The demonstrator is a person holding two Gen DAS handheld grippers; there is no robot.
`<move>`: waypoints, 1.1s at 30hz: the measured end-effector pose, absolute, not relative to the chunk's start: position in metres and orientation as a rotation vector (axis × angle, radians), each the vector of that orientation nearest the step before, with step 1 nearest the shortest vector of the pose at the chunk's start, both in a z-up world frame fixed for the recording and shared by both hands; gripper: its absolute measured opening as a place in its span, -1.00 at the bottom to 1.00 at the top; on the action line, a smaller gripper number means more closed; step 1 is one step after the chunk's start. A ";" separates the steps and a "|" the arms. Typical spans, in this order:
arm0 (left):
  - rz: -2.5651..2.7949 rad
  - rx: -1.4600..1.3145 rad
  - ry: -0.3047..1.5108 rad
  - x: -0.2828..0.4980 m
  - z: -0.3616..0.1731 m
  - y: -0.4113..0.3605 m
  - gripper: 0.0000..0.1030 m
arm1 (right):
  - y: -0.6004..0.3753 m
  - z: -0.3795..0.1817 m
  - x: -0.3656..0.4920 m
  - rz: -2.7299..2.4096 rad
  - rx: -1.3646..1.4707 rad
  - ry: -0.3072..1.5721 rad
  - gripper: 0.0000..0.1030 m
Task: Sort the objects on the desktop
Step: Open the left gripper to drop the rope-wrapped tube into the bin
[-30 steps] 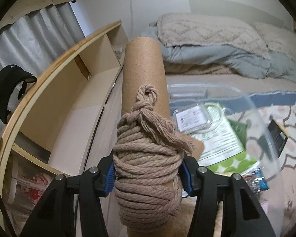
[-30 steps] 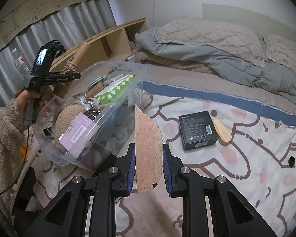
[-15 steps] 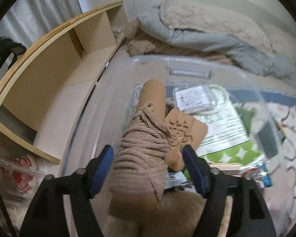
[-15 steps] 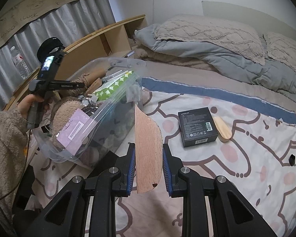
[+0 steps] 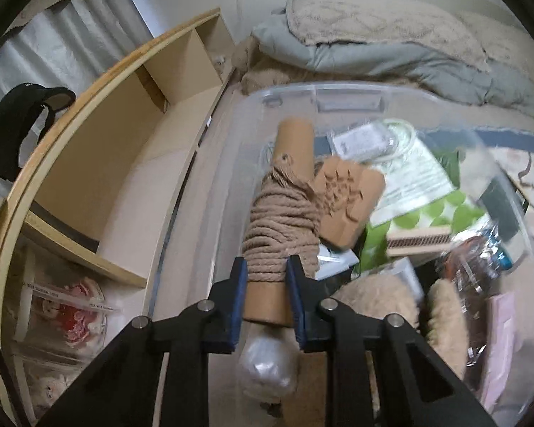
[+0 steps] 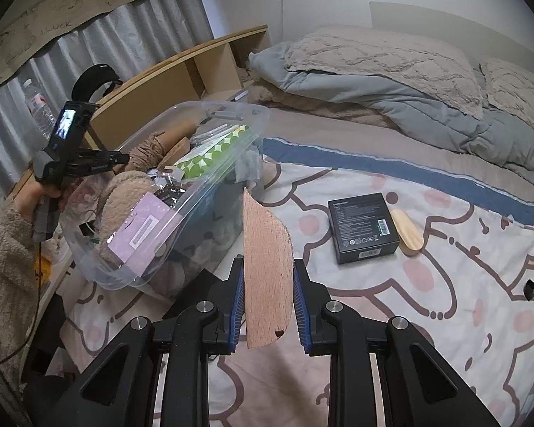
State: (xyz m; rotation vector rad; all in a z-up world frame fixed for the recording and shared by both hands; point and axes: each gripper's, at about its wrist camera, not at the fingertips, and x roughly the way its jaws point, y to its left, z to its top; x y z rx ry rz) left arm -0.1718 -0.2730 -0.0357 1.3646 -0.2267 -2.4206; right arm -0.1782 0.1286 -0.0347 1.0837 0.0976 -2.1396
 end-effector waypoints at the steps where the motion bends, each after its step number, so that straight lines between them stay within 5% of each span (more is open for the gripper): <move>1: -2.423 1.367 -0.218 -0.172 -0.038 -0.274 -0.55 | 0.128 -0.035 -0.178 -2.138 1.085 0.100 -0.50; 10: -2.514 1.234 -0.133 -0.142 -0.030 -0.266 -0.53 | 0.113 -0.035 -0.172 -2.125 1.085 0.145 -0.50; 14: -2.631 1.085 -0.008 -0.112 -0.012 -0.263 -0.05 | 0.093 -0.026 -0.169 -2.113 1.052 0.174 -0.50; 17: -2.672 0.937 -0.009 -0.088 0.004 -0.264 -0.02 | 0.074 -0.018 -0.165 -2.086 1.020 0.199 -0.50; 21: -2.717 0.826 0.080 -0.064 0.017 -0.273 0.31 | 0.040 -0.007 -0.161 -2.024 0.983 0.193 -0.50; 33: -2.690 0.536 0.167 0.002 0.028 -0.291 0.51 | -0.083 -0.004 -0.133 -1.767 0.869 0.381 -0.50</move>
